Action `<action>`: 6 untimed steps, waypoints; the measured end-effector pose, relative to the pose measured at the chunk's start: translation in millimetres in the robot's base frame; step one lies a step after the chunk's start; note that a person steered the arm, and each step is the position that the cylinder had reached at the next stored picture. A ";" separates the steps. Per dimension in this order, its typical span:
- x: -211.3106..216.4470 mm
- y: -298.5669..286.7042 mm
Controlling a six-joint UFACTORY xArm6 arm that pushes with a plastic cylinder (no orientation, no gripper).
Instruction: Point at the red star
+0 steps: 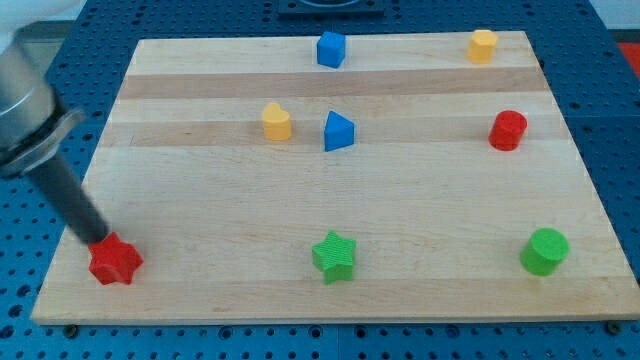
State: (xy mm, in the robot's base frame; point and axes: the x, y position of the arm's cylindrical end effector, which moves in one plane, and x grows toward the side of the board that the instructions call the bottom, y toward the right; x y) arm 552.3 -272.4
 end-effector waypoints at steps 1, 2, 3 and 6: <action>53.2 -21.6; 63.3 -14.4; 63.5 2.5; 35.7 33.9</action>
